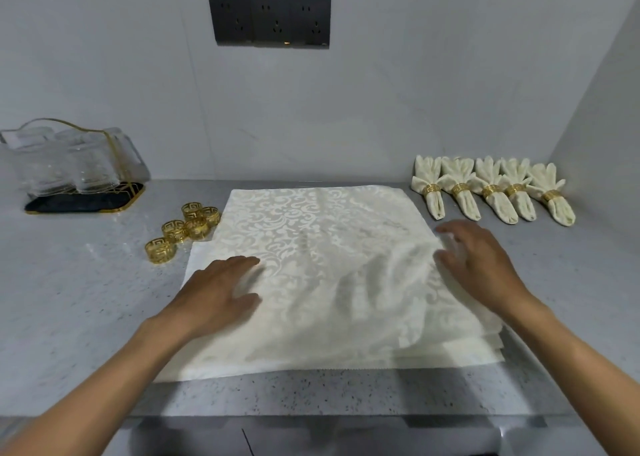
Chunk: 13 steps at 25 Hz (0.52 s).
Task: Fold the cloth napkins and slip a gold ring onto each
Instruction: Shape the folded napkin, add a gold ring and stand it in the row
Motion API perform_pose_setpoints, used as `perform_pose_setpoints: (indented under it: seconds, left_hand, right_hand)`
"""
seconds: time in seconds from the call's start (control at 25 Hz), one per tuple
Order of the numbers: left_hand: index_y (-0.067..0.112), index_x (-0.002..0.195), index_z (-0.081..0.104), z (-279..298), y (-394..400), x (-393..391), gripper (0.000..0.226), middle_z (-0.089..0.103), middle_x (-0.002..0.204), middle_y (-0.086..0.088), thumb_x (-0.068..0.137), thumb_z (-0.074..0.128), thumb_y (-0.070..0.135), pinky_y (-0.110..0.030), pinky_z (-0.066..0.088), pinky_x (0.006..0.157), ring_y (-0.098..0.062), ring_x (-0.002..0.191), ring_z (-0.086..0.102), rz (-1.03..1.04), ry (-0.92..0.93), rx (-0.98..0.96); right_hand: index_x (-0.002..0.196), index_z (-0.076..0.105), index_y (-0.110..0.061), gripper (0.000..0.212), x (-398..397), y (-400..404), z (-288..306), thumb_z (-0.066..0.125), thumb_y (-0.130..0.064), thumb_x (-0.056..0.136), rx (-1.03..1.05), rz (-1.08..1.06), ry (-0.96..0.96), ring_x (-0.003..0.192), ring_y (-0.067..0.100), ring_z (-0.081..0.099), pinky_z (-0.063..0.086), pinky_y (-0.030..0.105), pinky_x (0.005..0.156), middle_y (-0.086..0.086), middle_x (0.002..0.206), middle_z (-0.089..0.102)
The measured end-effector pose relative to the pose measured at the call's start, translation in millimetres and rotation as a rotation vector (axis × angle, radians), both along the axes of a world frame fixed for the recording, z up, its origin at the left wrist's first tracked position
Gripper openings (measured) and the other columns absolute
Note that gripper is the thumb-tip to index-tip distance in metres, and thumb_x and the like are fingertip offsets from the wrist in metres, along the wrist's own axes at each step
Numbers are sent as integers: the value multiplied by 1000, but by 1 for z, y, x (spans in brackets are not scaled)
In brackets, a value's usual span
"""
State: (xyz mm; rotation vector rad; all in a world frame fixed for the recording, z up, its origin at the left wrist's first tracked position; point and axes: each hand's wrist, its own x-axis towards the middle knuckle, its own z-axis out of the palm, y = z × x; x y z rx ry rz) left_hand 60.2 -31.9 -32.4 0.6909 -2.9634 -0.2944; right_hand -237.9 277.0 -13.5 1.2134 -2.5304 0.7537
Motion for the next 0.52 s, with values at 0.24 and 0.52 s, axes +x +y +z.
perform_pose_setpoints:
  seconds: [0.24, 0.52]
  left_hand:
    - [31, 124, 63, -10, -11, 3, 33, 64, 126, 8, 90, 62, 31, -33, 48, 95, -15, 116, 59, 174, 56, 147]
    - [24, 127, 57, -6, -1, 9, 34, 55, 133, 0, 93, 55, 29, -48, 38, 94, -28, 120, 49, 279, 180, -208]
  right_hand:
    - [139, 36, -27, 72, 19, 8, -12, 71, -45, 79, 269, -314, -463, 103, 23, 58, 49, 36, 77, 1, 124, 55]
    - [96, 55, -21, 44, 30, 18, -5, 64, -62, 80, 216, -400, -594, 80, 19, 62, 58, 41, 75, 0, 91, 63]
